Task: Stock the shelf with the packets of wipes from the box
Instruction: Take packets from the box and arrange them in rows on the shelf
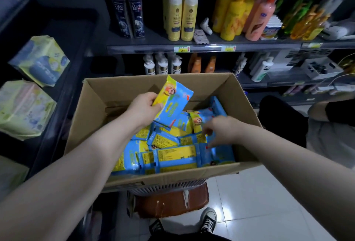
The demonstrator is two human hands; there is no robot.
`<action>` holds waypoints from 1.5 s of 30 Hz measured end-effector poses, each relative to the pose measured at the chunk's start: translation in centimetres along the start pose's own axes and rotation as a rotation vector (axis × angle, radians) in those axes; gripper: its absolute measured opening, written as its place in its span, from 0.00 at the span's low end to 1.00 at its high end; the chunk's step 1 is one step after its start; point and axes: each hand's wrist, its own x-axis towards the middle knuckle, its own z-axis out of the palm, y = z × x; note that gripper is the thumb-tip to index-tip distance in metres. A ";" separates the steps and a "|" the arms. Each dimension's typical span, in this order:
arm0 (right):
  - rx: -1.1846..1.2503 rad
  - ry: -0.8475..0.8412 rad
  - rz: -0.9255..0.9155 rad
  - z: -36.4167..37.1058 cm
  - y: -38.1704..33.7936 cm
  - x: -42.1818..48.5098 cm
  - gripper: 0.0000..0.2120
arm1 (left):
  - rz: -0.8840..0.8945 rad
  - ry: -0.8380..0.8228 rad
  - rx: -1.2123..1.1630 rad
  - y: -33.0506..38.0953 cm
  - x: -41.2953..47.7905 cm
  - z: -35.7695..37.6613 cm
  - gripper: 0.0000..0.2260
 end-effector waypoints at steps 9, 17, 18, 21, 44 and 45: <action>-0.085 -0.203 -0.006 2.0 0.2 1.0 0.21 | -0.117 -0.119 -0.417 0.6 -0.5 0.4 0.05; -0.188 -0.206 -0.008 2.0 -0.1 1.2 0.22 | -0.162 -0.065 -0.818 2.1 -1.2 -0.3 0.05; -0.169 -0.197 -0.018 1.9 -0.2 1.0 0.19 | -0.157 -0.051 -0.829 1.9 -1.3 -0.4 0.05; -0.080 -0.131 -0.032 1.2 -0.2 0.4 0.14 | -0.156 -0.011 -0.819 1.5 -1.7 -0.8 0.06; 0.864 0.533 -0.481 -10.5 -8.0 -6.1 0.15 | -0.057 -0.172 -1.012 3.5 -14.8 -5.8 0.19; 0.825 0.506 -0.503 -10.5 -8.4 -6.8 0.15 | -0.072 -0.192 -0.982 3.5 -15.9 -6.3 0.21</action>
